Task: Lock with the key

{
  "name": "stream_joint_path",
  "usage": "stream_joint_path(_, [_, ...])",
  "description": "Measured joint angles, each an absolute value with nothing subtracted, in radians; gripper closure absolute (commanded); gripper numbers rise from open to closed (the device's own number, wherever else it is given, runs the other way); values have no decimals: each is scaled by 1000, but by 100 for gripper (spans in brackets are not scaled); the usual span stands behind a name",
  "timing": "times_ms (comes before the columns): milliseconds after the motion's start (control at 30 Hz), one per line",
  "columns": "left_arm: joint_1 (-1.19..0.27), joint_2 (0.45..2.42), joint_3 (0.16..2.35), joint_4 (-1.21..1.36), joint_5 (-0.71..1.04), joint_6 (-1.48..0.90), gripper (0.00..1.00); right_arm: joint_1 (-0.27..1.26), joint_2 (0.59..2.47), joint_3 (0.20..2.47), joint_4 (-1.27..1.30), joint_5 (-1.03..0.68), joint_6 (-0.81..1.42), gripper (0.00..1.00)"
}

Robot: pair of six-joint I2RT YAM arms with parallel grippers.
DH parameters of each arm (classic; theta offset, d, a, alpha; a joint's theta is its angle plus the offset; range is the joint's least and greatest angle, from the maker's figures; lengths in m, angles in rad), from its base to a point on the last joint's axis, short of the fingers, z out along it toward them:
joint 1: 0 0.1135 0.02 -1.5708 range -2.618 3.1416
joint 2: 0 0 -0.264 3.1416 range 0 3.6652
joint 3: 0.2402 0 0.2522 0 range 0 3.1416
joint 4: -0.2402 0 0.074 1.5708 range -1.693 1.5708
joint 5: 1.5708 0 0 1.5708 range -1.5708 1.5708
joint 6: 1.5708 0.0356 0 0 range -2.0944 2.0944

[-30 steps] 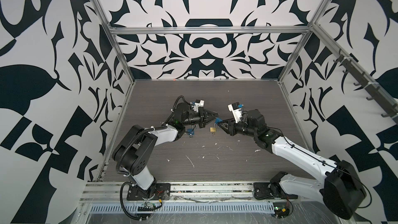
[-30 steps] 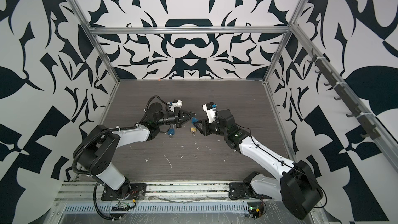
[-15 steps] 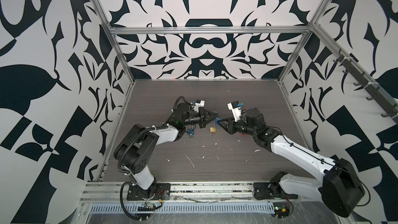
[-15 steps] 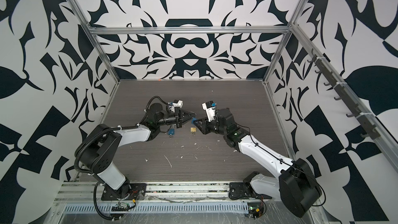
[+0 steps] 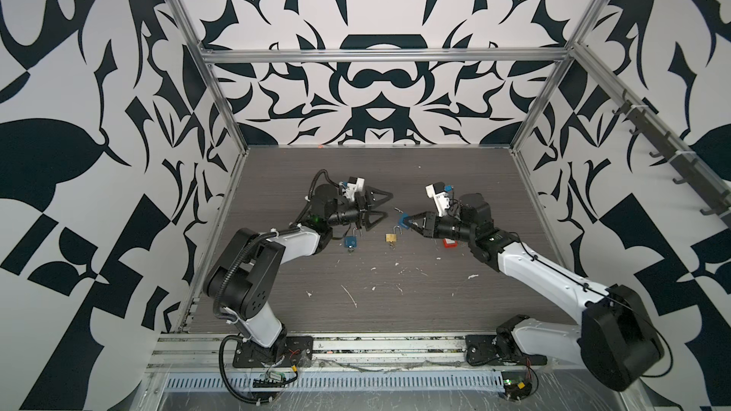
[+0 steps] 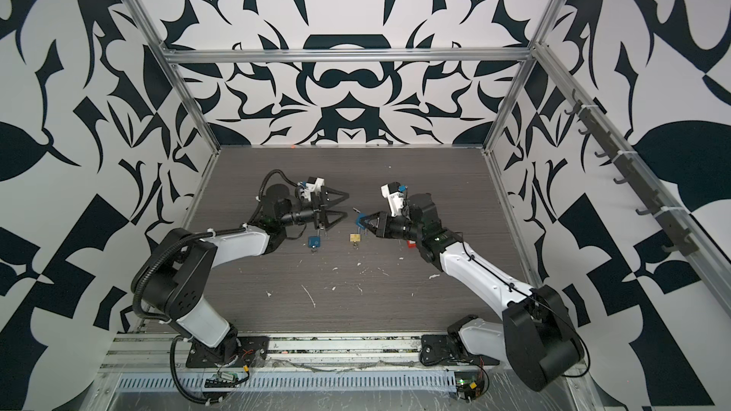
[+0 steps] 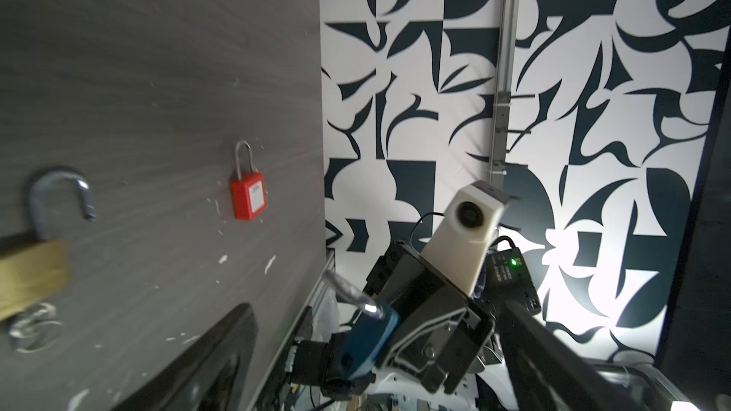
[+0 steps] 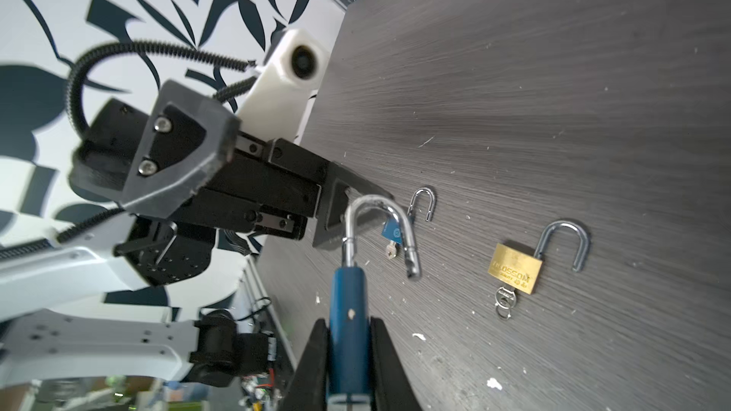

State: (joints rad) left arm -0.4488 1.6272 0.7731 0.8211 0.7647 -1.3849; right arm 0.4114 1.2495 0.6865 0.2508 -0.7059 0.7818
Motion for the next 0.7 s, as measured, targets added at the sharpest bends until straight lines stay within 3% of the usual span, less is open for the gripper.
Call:
stream_joint_path(167, [-371,1510,773,706,737,-1108,1,380,1290,685,388,-861,1099,100])
stream_joint_path(300, [-378,1519,774,798,791,-995,1,388,1289,686,509,-937,1318,100])
stream_joint_path(533, [-382,1688,791,1138,934,-1111,0,420,1296,708,574,-984,1472,100])
stream_joint_path(700, [-393,1726,806,1260,989,-1192,8,447,1332,720,618,-989,1509,100])
